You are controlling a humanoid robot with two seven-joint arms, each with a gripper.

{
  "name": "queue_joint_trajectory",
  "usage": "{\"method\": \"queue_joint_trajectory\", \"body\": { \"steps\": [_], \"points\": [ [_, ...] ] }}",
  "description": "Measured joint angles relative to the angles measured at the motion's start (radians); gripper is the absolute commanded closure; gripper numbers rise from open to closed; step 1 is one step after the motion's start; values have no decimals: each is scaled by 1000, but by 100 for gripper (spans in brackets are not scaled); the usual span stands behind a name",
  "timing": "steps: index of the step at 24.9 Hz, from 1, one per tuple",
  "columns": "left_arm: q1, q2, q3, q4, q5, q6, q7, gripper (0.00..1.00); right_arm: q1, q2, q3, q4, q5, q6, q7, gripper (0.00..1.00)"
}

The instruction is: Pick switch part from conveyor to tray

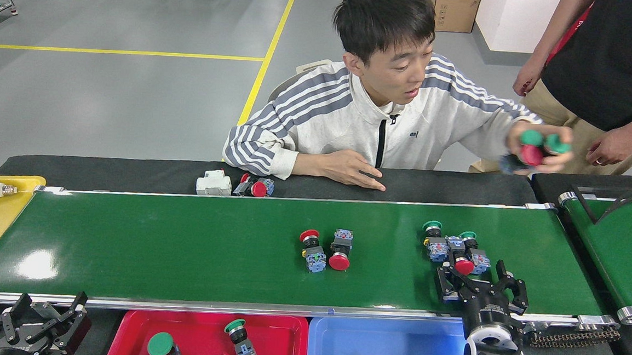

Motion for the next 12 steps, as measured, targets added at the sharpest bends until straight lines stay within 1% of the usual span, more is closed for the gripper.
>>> {"method": "queue_joint_trajectory", "body": {
  "steps": [1,2,3,4,6,7,9,12],
  "points": [
    [0,0,0,0,0,0,0,0,-9,0,10,13,0,-4,0,12],
    [0,0,0,0,0,0,0,0,-19,0,25,28,0,-4,1,29],
    [0,0,0,0,0,0,0,0,-30,0,44,46,0,-3,3,56],
    [0,0,0,0,0,0,0,0,-39,0,61,63,0,-1,7,68],
    [0,0,0,0,0,0,0,0,-46,0,79,75,0,1,17,85],
    [0,0,0,0,0,0,0,0,-48,0,81,76,-1,2,21,88],
    [0,0,0,0,0,0,0,0,-49,-1,82,77,-4,2,24,92],
    [-2,0,-1,-3,0,-1,0,0,-52,-1,82,76,-7,-1,26,93]
  ]
}}
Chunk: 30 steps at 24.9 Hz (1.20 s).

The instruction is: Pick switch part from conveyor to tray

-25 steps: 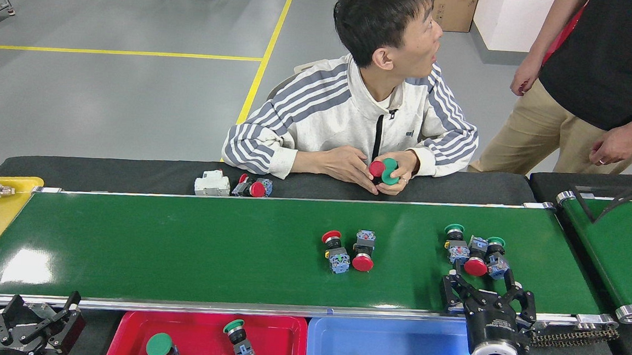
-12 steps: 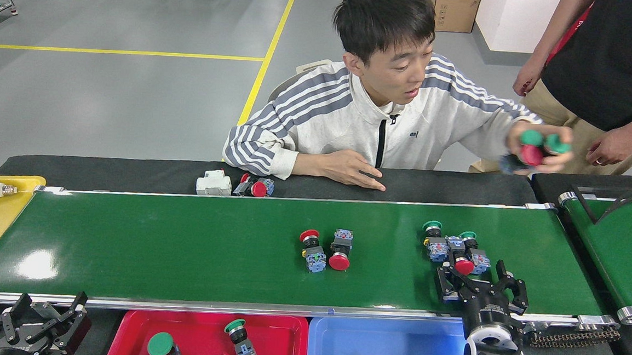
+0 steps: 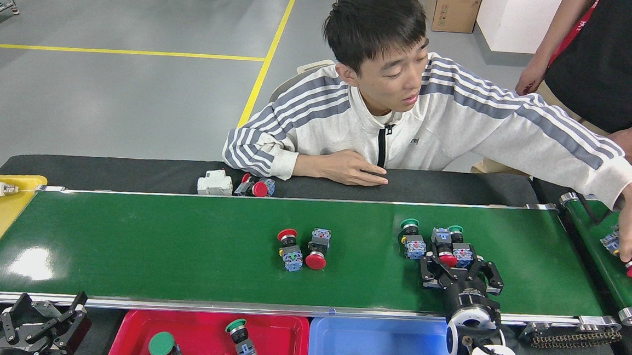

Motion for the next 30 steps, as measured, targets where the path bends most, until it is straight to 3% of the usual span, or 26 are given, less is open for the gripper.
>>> {"method": "queue_joint_trajectory", "body": {
  "steps": [3,6,8,13,14,16,20,25,27,30],
  "points": [
    [-1,0,-1,-15,0,-7,0,0,0,-1,0,-26,-1,-7,1,93],
    [-2,0,-27,-37,0,-9,0,0,18,-1,20,-116,-1,-58,2,93],
    [-2,0,-46,-55,0,-12,0,0,56,-1,55,-198,-1,-150,6,92],
    [-18,0,-100,-67,0,-35,0,0,92,-1,134,-322,3,-578,7,87],
    [-30,0,-116,-68,-1,-38,0,0,92,1,174,-324,4,-651,7,71],
    [-53,0,-146,-68,-3,-40,3,0,92,4,268,-326,9,-751,7,0],
    [-88,0,-193,-68,-7,-42,0,0,92,6,415,-323,11,-810,7,0],
    [-130,-3,-313,-64,-24,-34,-5,0,93,7,435,-324,5,-824,7,0],
    [-140,-12,-358,-64,-50,-7,-6,0,116,12,374,-353,-12,-809,7,2],
    [-140,-36,-385,-55,-84,27,-6,0,254,28,176,-427,-33,-633,4,2]
  ]
}}
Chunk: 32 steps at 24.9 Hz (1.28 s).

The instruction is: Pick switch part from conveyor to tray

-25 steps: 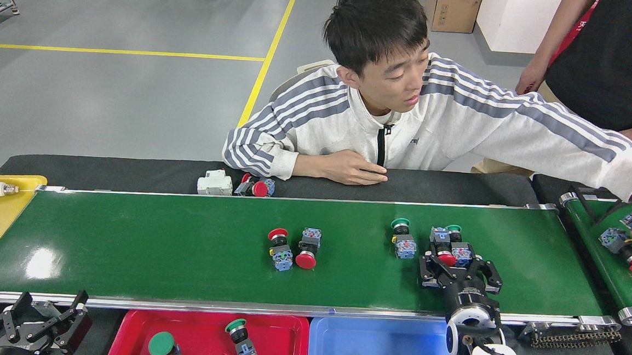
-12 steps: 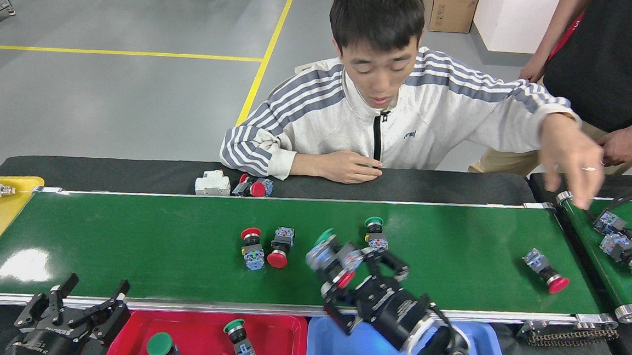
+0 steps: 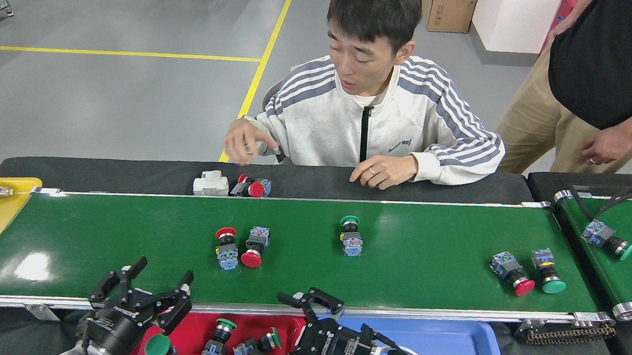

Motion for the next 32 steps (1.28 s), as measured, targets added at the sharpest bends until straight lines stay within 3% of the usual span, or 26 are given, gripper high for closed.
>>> {"method": "queue_joint_trajectory", "body": {
  "steps": [4,8,13,18,19,21,23,24,25,28,32],
  "points": [
    [-6,-9,-4,44,-6,15,0,0,105,8,-202,-28,-6,261,-75,2],
    [-43,-9,-3,100,-7,29,-1,0,222,9,-365,-29,-7,353,-149,2],
    [-113,-9,-4,188,-7,51,-2,0,223,9,-394,-29,-5,406,-161,1],
    [-181,-9,-4,277,-7,56,-2,2,143,-7,-370,-19,4,425,-41,1],
    [-191,-9,-4,295,-7,56,-3,5,127,-11,-358,-13,4,426,-21,1],
    [-212,-9,-4,330,-7,61,-3,22,92,-13,-332,10,5,427,8,1],
    [-223,-9,-5,350,-7,66,-3,54,58,-19,-307,36,5,428,24,1],
    [-225,-9,-5,355,-5,68,-4,81,44,-26,-293,48,6,428,28,1],
    [-226,-9,-5,358,2,71,-4,88,32,-35,-279,60,7,429,33,1],
    [-224,-9,-2,358,49,50,2,96,16,-63,-238,84,7,430,39,1],
    [-166,-8,-3,280,67,-56,4,97,17,-79,-223,93,8,431,41,1]
  ]
}}
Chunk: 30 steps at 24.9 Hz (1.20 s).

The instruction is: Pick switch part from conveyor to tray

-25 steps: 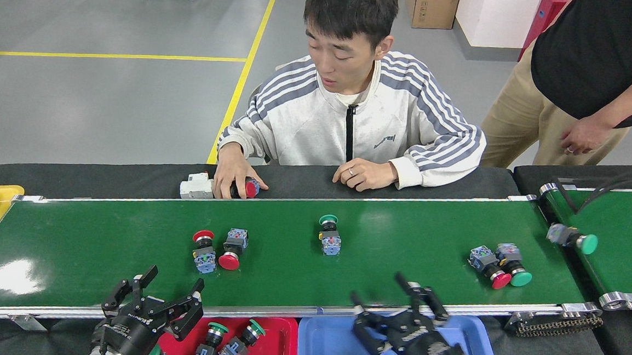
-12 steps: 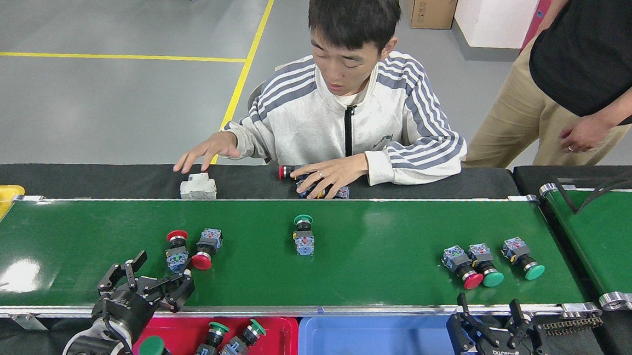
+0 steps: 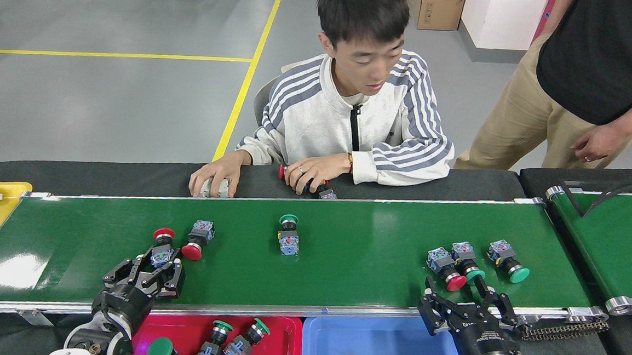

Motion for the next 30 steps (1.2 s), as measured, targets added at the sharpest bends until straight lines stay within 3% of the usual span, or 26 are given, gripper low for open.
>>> {"method": "queue_joint_trajectory", "body": {
  "steps": [3,5,6,8,11,18,19,21,23,24,30],
  "points": [
    [103,11,6,-127,0,-155,1,92,0,-2,1,8,-1,0,14,1],
    [171,21,26,-203,-1,-274,4,74,0,-2,1,13,-2,1,18,1],
    [210,26,43,-237,-1,-345,4,61,-1,-2,1,17,-2,1,19,1],
    [284,27,82,-294,-1,-437,0,0,-8,-4,1,28,-5,3,19,1],
    [336,24,116,-329,-1,-490,-1,0,-46,-14,2,66,-7,1,20,1],
    [336,12,179,-336,0,-497,-1,0,-193,-15,8,195,-6,30,33,3],
    [334,9,189,-334,0,-439,-1,0,-215,-14,19,221,-5,36,33,11],
    [325,9,206,-324,0,-264,-2,0,-257,-11,67,276,-1,52,34,42],
    [322,10,227,-299,0,-143,-4,0,-285,-11,115,316,-1,65,34,79],
    [320,11,240,-288,0,-107,-4,0,-296,-11,130,327,-2,67,37,87],
    [290,21,258,-242,0,-48,-4,0,-300,-8,160,313,-11,57,33,93]
  ]
}}
